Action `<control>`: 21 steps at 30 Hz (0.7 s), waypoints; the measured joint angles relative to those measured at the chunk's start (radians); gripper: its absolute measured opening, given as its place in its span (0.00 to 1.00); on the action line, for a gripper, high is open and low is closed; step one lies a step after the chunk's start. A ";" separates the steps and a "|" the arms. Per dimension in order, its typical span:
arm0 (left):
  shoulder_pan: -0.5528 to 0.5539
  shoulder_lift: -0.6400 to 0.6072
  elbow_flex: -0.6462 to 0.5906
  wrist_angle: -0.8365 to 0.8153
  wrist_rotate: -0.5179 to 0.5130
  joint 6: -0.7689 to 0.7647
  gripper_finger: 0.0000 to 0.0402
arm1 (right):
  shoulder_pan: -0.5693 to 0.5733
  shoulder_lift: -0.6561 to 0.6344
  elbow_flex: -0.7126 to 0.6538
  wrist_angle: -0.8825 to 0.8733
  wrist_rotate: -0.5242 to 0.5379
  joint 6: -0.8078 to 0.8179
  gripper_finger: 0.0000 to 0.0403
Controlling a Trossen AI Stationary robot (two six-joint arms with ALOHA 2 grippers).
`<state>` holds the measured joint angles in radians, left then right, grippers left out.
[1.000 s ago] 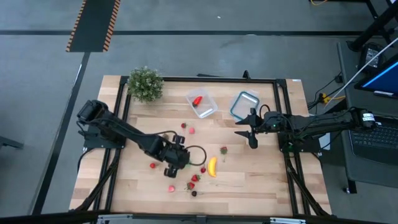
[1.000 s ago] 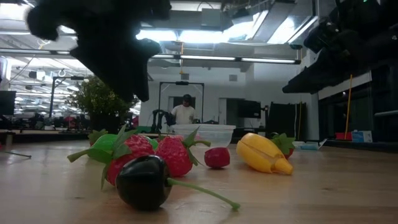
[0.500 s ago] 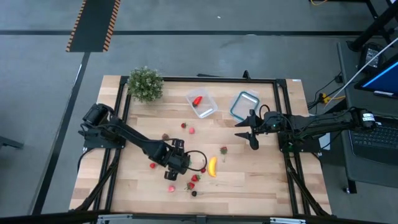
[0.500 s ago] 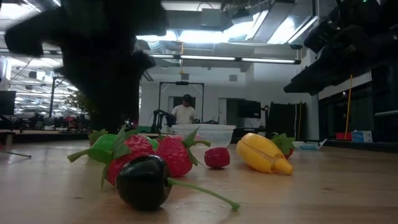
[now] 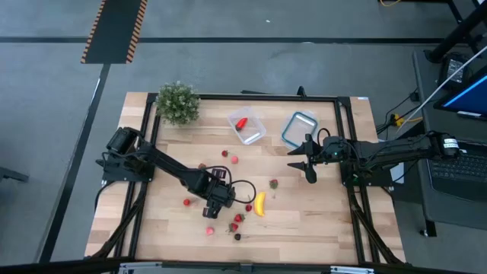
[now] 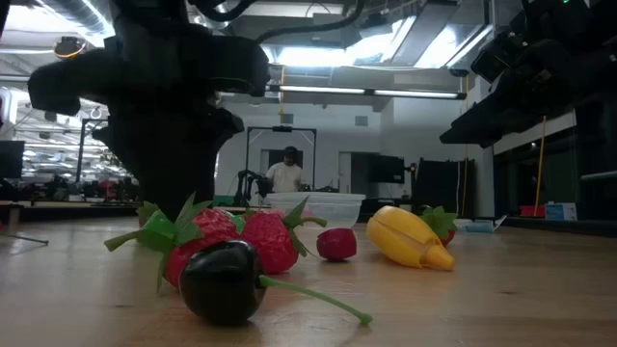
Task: Pick and placing Produce into tupperware
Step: Put the green pea into the transparent container
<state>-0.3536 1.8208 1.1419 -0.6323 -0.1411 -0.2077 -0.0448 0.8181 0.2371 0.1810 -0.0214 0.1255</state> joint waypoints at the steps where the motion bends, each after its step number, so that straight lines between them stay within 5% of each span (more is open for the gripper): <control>1: 0.003 0.008 0.000 0.005 0.008 0.000 0.44 | 0.000 0.000 0.000 0.000 0.000 0.000 0.54; 15: 0.012 0.090 0.003 0.010 0.030 0.008 0.43 | 0.000 0.000 0.000 -0.001 0.001 -0.001 0.54; 21: 0.011 0.063 0.000 0.017 0.024 0.008 0.31 | 0.000 0.000 0.000 -0.003 0.001 -0.001 0.54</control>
<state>-0.3424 1.8839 1.1419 -0.6155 -0.1169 -0.1993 -0.0448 0.8181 0.2375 0.1781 -0.0208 0.1246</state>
